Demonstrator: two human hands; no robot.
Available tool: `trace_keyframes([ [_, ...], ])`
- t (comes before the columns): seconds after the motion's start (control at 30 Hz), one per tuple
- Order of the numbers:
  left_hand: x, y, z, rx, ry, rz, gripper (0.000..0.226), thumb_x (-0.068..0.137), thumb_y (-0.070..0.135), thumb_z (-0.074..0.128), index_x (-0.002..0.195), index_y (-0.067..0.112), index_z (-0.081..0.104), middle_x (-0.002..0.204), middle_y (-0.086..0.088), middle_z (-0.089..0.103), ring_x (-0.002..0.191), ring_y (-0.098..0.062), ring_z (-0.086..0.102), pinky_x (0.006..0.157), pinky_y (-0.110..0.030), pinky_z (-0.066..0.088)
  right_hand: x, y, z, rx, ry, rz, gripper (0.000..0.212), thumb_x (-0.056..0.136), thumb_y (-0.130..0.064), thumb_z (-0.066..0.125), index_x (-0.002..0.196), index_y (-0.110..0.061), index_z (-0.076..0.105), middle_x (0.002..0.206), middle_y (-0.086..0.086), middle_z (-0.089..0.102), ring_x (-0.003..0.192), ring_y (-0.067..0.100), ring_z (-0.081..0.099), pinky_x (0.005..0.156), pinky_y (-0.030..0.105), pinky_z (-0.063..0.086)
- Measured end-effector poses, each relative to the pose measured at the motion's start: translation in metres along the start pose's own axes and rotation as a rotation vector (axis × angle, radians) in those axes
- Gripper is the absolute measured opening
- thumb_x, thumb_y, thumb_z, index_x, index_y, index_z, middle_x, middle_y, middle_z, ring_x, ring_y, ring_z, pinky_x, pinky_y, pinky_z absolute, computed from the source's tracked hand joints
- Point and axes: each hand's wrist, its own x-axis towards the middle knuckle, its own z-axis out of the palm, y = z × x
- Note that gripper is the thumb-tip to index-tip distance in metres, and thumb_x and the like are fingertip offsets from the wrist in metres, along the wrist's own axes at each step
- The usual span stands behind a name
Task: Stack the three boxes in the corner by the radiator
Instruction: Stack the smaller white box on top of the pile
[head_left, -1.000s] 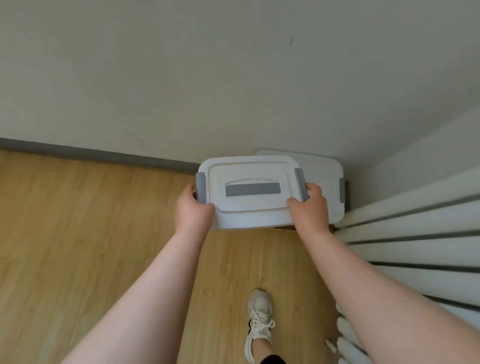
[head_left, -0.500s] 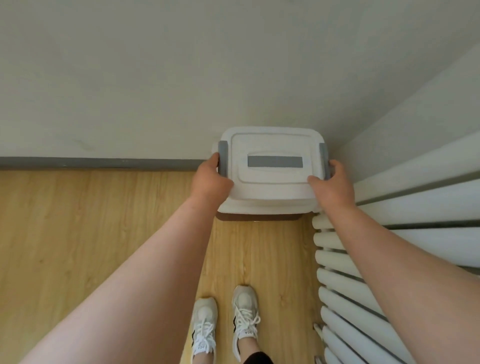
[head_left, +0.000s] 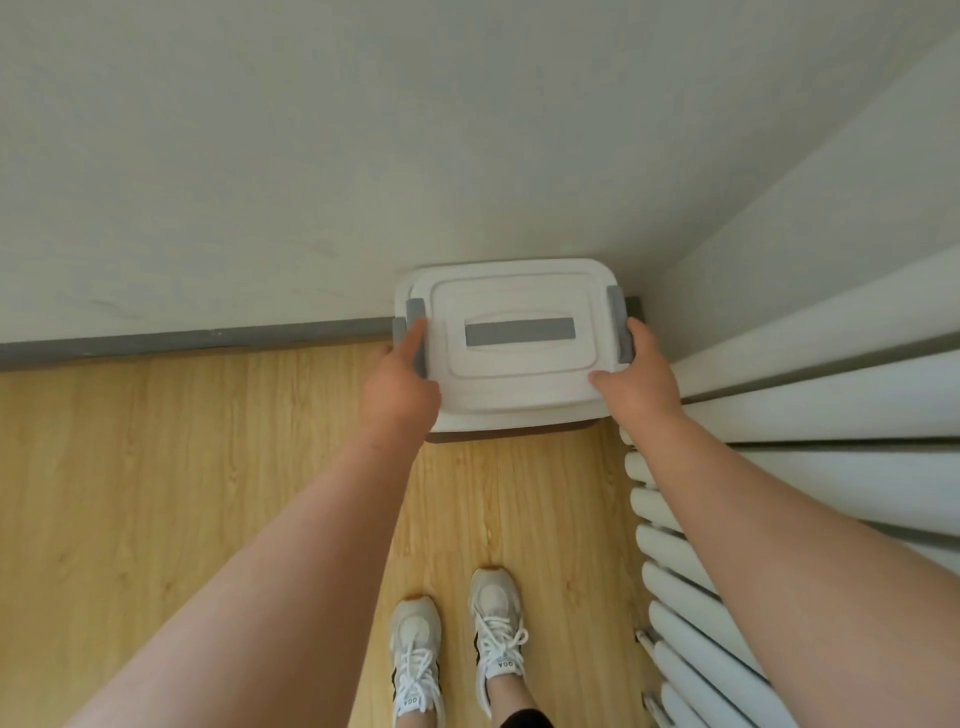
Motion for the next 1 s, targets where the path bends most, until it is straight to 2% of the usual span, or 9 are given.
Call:
trace_keyframes([
  [0.17, 0.01, 0.003, 0.001, -0.022, 0.081, 0.039, 0.07, 0.084, 0.0, 0.05, 0.145, 0.029, 0.033, 0.133, -0.003, 0.047, 0.097, -0.013, 0.049, 0.062, -0.012, 0.035, 0.01, -0.002, 0.005, 0.015, 0.04, 0.018, 0.075, 0.085, -0.009, 0.062, 0.15, -0.023, 0.027, 0.141, 0.002, 0.049, 0.123, 0.023, 0.05, 0.089, 0.027, 0.039],
  [0.3, 0.018, 0.006, -0.003, 0.024, 0.075, 0.065, 0.068, 0.084, 0.002, 0.05, 0.145, 0.027, 0.033, 0.135, -0.004, 0.048, 0.108, -0.019, 0.053, 0.075, -0.023, 0.04, 0.016, -0.005, 0.006, 0.015, 0.046, 0.025, 0.075, 0.086, -0.01, 0.062, 0.15, -0.023, 0.026, 0.142, 0.001, 0.048, 0.124, 0.023, 0.049, 0.089, 0.025, 0.038],
  [0.5, 0.013, 0.007, 0.0, 0.082, -0.01, 0.063, 0.076, 0.085, 0.006, 0.054, 0.149, 0.027, 0.02, 0.138, -0.006, 0.039, 0.102, -0.015, 0.045, 0.078, -0.024, 0.036, 0.017, -0.005, 0.003, -0.007, 0.023, 0.005, 0.076, 0.088, -0.014, 0.062, 0.152, -0.024, 0.022, 0.144, 0.001, 0.046, 0.127, 0.023, 0.047, 0.091, 0.026, 0.037],
  [0.6, 0.006, 0.007, 0.004, 0.031, -0.005, 0.025, 0.078, 0.085, 0.006, 0.055, 0.149, 0.029, 0.017, 0.138, -0.005, 0.036, 0.096, -0.012, 0.04, 0.068, -0.019, 0.037, 0.014, -0.005, 0.005, 0.03, 0.045, 0.064, 0.081, 0.09, -0.024, 0.062, 0.153, -0.023, 0.011, 0.153, 0.004, 0.034, 0.134, 0.025, 0.041, 0.099, 0.032, 0.037],
  [0.67, -0.002, 0.006, 0.007, -0.01, 0.035, 0.01, 0.074, 0.085, 0.006, 0.052, 0.148, 0.03, 0.021, 0.137, -0.005, 0.036, 0.095, -0.014, 0.044, 0.058, -0.014, 0.032, 0.009, -0.004, 0.006, 0.086, 0.075, 0.17, 0.08, 0.092, -0.031, 0.059, 0.154, -0.02, 0.01, 0.154, 0.008, 0.032, 0.133, 0.029, 0.042, 0.094, 0.034, 0.04],
  [0.73, -0.01, 0.004, 0.01, -0.037, 0.057, -0.006, 0.069, 0.085, 0.006, 0.049, 0.146, 0.028, 0.025, 0.138, -0.005, 0.04, 0.097, -0.019, 0.051, 0.056, -0.014, 0.034, 0.006, -0.002, 0.008, 0.13, 0.095, 0.236, 0.074, 0.093, -0.032, 0.055, 0.153, -0.019, 0.013, 0.149, 0.01, 0.039, 0.126, 0.031, 0.05, 0.085, 0.032, 0.044],
  [0.83, -0.022, 0.003, 0.014, -0.057, 0.037, -0.03, 0.067, 0.087, 0.007, 0.044, 0.146, 0.029, 0.023, 0.141, -0.002, 0.045, 0.103, -0.023, 0.058, 0.055, -0.021, 0.044, 0.005, 0.001, 0.013, 0.182, 0.075, 0.258, 0.061, 0.095, -0.023, 0.052, 0.149, -0.019, 0.025, 0.135, 0.011, 0.051, 0.111, 0.031, 0.06, 0.091, 0.041, 0.053],
  [0.9, -0.027, 0.004, 0.017, -0.079, 0.011, -0.036, 0.067, 0.089, 0.007, 0.042, 0.149, 0.027, 0.02, 0.146, -0.001, 0.042, 0.117, -0.023, 0.054, 0.076, -0.032, 0.054, 0.009, 0.002, 0.014, 0.16, 0.065, 0.235, 0.055, 0.094, -0.013, 0.051, 0.145, -0.017, 0.033, 0.128, 0.009, 0.055, 0.108, 0.031, 0.061, 0.091, 0.046, 0.054],
  [1.0, -0.025, 0.007, 0.017, -0.05, -0.019, -0.041, 0.063, 0.091, 0.007, 0.039, 0.149, 0.024, 0.021, 0.148, -0.004, 0.04, 0.127, -0.027, 0.047, 0.099, -0.042, 0.047, 0.015, 0.001, 0.013, 0.1, 0.06, 0.189, 0.054, 0.09, -0.002, 0.049, 0.141, -0.016, 0.04, 0.112, 0.003, 0.054, 0.107, 0.031, 0.06, 0.09, 0.047, 0.054],
])
